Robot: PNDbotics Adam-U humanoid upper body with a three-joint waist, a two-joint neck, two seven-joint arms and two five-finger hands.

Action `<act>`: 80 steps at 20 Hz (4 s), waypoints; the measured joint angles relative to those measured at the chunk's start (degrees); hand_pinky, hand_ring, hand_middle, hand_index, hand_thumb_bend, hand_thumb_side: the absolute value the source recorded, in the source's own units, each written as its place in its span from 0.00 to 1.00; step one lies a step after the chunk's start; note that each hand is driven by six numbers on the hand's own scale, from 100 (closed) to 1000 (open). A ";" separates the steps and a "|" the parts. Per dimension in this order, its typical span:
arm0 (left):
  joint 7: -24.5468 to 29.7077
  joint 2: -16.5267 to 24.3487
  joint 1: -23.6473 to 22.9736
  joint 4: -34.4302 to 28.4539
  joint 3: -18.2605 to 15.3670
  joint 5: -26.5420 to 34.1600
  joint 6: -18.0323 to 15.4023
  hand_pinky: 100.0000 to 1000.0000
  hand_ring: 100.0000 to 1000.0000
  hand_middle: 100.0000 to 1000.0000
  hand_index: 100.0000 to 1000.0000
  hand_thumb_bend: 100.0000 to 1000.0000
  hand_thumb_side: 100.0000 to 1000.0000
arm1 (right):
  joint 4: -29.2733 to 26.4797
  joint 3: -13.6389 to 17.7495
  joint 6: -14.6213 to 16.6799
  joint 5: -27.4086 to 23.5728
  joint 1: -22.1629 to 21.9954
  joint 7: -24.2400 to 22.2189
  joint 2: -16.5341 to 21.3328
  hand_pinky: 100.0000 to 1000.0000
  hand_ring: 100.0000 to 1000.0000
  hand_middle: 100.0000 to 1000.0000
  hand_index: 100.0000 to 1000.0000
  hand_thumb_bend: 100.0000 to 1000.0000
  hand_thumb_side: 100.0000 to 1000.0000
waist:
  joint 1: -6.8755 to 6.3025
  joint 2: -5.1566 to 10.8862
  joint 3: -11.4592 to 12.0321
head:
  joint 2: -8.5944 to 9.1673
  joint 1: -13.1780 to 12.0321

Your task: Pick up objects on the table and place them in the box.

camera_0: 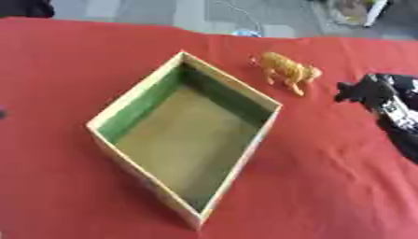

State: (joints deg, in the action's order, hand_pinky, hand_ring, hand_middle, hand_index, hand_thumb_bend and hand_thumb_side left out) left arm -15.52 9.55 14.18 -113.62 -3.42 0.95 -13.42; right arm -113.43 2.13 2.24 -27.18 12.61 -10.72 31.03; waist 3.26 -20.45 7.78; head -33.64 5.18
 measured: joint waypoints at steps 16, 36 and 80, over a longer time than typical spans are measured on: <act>0.35 0.00 -0.04 0.00 0.03 0.00 0.33 0.45 0.44 0.50 0.65 0.00 0.74 | 0.00 1.99 1.43 27.07 5.14 5.07 7.06 0.96 0.77 0.73 0.89 0.00 0.24 | 0.30 0.00 0.52 | -0.07 -0.19; 1.11 0.08 -0.20 0.00 0.71 -0.25 0.66 0.45 0.44 0.50 0.65 0.00 0.74 | -0.04 -5.24 -9.91 46.48 14.88 -2.56 24.31 0.94 0.86 0.83 0.97 0.00 0.54 | 0.90 -0.32 0.96 | -1.12 0.78; 3.09 0.51 -0.63 0.00 1.79 1.03 1.63 0.45 0.44 0.50 0.64 0.00 0.72 | 46.45 -18.79 -4.97 66.45 45.89 -29.55 8.81 1.00 0.95 0.96 1.00 0.23 0.66 | -1.01 1.17 0.86 | -1.92 2.45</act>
State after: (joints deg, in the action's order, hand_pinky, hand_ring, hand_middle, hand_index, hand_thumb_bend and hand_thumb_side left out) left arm -12.42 10.06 13.55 -113.62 -1.63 1.98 -11.79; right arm -66.98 -16.66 -2.73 39.28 58.51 -40.27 39.85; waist 2.25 -19.29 8.64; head -35.55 7.63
